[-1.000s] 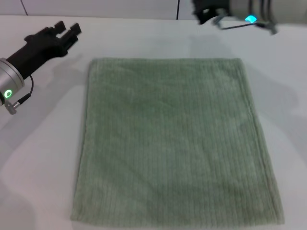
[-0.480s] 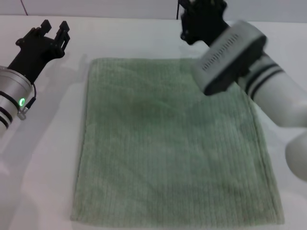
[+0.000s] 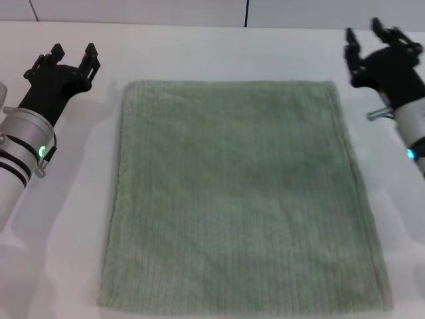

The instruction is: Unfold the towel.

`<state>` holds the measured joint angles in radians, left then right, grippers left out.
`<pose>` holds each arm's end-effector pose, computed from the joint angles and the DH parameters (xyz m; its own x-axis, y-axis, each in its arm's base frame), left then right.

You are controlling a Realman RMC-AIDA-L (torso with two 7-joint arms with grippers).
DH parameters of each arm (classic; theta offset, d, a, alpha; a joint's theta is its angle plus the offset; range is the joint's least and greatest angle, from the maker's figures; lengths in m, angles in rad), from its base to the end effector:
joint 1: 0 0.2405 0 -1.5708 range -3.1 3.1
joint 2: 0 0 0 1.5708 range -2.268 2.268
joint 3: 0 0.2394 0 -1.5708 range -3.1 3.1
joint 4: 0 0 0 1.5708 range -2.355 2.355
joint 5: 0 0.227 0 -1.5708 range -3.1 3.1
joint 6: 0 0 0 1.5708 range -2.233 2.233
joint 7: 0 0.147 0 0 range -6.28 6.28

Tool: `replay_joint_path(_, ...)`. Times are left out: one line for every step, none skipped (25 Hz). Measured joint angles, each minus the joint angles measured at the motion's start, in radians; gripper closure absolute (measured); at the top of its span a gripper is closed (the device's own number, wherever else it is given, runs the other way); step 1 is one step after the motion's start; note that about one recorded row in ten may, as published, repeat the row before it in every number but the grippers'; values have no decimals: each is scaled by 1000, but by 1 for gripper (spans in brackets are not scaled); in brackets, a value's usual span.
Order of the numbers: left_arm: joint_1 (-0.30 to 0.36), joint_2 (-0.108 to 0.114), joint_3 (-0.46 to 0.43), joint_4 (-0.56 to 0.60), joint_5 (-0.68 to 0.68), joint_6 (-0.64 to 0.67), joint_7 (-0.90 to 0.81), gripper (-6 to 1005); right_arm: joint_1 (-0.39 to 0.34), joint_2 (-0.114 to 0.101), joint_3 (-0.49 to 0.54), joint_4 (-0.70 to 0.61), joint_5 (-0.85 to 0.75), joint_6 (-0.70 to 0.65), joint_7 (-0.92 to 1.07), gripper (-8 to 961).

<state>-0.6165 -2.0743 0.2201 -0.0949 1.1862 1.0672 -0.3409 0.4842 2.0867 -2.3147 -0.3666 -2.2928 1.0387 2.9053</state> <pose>-0.3139 0.3705 -0.0262 0.6037 0.0754 0.7936 0.7922 -0.1687 -0.5865 0.2597 0.3642 -0.0505 0.8465 0.1407 -0.5135 -0.4732 -0.2432 -0.8467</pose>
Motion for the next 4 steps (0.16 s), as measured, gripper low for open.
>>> replay_joint_path(0, 0, -1, -9, 0, -11, 1, 444, -5, -2, 9, 16, 1, 10, 27, 695)
replay_joint_path(1, 0, -1, -11, 0, -12, 3, 393, -11, -2, 22, 24, 2, 19, 41, 658)
replay_joint_path(1, 0, -1, -12, 0, -13, 5, 342, -16, -2, 30, 28, 2, 21, 44, 622)
replay_joint_path(3, 0, -4, -14, -2, -14, 8, 292, -19, -2, 37, 31, 3, 23, 44, 622)
